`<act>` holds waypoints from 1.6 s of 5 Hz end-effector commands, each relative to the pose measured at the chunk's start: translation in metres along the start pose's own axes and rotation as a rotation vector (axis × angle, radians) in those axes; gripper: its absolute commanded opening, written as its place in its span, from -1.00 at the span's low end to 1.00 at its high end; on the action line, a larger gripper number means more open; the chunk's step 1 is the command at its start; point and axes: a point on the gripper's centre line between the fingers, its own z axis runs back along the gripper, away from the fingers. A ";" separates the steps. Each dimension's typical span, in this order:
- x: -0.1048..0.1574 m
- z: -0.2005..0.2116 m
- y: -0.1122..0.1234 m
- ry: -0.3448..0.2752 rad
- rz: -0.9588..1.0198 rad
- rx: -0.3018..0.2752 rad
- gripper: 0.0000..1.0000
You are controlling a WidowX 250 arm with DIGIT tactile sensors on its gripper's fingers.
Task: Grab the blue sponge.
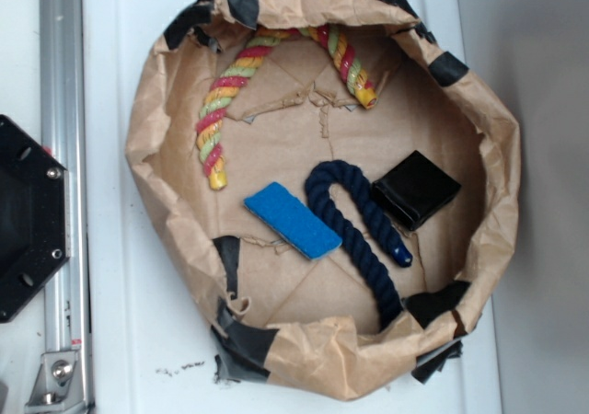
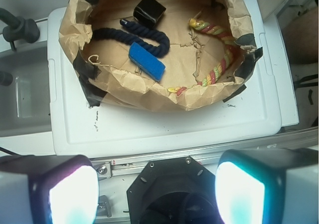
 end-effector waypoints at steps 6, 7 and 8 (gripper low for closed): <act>0.098 -0.210 -0.030 0.286 -0.344 0.005 1.00; 0.093 -0.218 -0.048 0.322 -0.414 -0.007 1.00; 0.096 -0.230 -0.034 0.389 -0.409 0.053 1.00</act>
